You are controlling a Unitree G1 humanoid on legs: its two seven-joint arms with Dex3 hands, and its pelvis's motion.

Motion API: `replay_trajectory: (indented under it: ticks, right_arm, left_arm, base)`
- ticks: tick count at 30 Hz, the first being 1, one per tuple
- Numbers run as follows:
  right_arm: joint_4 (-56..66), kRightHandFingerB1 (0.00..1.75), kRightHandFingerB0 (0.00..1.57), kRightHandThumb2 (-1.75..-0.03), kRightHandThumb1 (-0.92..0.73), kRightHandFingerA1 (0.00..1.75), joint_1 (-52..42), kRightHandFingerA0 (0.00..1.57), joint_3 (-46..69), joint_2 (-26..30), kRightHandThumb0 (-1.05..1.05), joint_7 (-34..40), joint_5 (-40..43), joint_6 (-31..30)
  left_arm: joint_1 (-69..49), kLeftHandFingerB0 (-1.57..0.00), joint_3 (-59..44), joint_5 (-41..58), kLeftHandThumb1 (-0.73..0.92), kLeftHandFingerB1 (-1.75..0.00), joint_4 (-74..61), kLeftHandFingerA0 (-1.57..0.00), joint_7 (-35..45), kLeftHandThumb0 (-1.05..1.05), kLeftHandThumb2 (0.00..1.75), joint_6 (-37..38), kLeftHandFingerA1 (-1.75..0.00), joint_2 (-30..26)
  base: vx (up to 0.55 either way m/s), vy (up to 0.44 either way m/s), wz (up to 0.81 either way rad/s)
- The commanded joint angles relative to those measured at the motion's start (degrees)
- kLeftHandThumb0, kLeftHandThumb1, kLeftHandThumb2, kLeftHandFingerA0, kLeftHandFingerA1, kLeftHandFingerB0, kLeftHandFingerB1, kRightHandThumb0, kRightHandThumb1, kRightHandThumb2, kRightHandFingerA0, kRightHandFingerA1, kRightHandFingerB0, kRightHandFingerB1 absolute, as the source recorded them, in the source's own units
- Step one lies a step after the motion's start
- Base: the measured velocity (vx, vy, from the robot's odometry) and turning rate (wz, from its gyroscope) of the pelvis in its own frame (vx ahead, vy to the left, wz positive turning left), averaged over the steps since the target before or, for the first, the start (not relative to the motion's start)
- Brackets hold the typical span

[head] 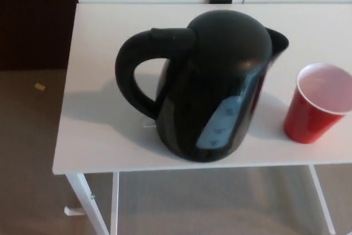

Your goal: The robot walk towards a table in front and uses its left hand to pick up the pot from the base and pour water to the cup on the right hand side

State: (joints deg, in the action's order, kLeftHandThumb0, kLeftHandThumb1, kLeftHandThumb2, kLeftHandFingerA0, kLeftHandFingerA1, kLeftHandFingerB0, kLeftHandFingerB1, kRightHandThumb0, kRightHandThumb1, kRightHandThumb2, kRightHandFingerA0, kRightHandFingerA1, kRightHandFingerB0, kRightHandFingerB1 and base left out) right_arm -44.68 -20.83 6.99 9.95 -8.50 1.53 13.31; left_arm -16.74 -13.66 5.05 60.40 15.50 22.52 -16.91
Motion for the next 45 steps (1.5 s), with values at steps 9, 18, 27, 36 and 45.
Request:
replay_trajectory:
  ticks: [9, 18, 27, 36, 45]
  right_arm:
    - [2.31, 0.41, 0.43, -0.56, -0.55, 0.49, -0.95, 0.61, 0.06, 0.45, -0.25, 0.26, -0.07, -1.46]
    - [2.59, 0.43, 0.46, -0.56, -0.54, 0.50, -0.96, 0.60, -0.18, 0.76, -0.28, 0.13, -0.42, -0.84]
    - [3.09, 0.43, 0.48, -0.56, -0.54, 0.48, -0.54, 0.60, -0.71, 0.83, -0.28, 1.16, -1.43, -1.30]
    - [3.72, 0.43, 0.48, -0.56, -0.54, 0.50, -0.67, 0.60, -1.01, 0.99, -0.27, 0.96, -1.49, -1.46]
    - [2.82, 0.43, 0.48, -0.56, -0.55, 0.48, 0.07, 0.60, -1.43, 1.33, -0.24, 1.42, -1.79, -1.60]
  left_arm:
    - [0.28, -0.39, 0.63, -0.77, 0.59, -0.34, 1.26, -0.49, -1.00, -0.29, 0.58, 1.10, -0.40, -0.80]
    - [0.30, -0.36, 0.29, -0.07, 0.49, -0.42, 0.50, -0.47, -0.81, -0.36, 0.69, 0.44, -0.49, -0.68]
    - [0.03, -0.37, 0.52, -0.63, 0.50, -0.42, -1.07, -0.45, -1.37, -0.37, 0.69, 0.66, -0.48, -0.68]
    - [-0.52, -0.37, 0.69, -0.26, 0.50, -0.42, -1.85, -0.45, -1.06, -0.36, 0.68, 0.40, -0.48, -0.62]
    - [-0.42, -0.38, 0.53, -0.06, 0.49, -0.43, -1.59, -0.48, -1.26, -0.37, 0.69, 0.64, -0.50, -0.38]
  base:
    - [0.06, -0.120, -0.04]
    - [-0.10, 0.100, -0.03]
    - [0.00, 0.043, 0.00]
    - [-0.03, -0.085, 0.01]
    - [-0.05, 0.014, -0.05]
